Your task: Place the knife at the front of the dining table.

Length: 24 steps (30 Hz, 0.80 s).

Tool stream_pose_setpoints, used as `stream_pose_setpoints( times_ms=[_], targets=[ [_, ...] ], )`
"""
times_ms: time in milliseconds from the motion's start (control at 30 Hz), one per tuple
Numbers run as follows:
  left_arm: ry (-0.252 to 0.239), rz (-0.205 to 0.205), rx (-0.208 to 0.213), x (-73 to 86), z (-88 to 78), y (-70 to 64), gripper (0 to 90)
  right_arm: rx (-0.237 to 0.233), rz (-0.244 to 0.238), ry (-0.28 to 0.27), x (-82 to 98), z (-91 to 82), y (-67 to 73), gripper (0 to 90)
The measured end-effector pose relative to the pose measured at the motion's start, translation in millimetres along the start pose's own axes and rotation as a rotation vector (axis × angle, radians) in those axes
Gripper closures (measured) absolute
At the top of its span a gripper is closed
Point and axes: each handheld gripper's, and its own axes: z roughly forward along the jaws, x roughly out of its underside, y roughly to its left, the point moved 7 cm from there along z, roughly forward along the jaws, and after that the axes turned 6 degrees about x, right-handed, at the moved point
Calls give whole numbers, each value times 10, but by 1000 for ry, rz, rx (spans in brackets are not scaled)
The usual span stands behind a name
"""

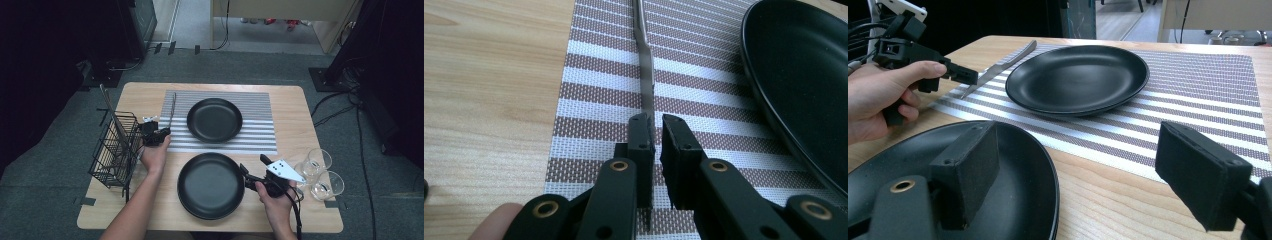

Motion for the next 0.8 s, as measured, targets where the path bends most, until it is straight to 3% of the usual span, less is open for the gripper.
stream_pose_setpoints(
  times_ms=[333, 533, 800],
  targets=[
    [12, 17, 1, 19, 27, 22, 887, -2, -3, 1, 3, -1, 9, 178],
    [4, -6, 15, 10, 20, 35, 900, -2, -1, 1, 4, 5, 2, 178],
    [2, 5, -7, 17, 29, 26, 899, -3, 0, 2, 5, 4, 6, 178]
  ],
)
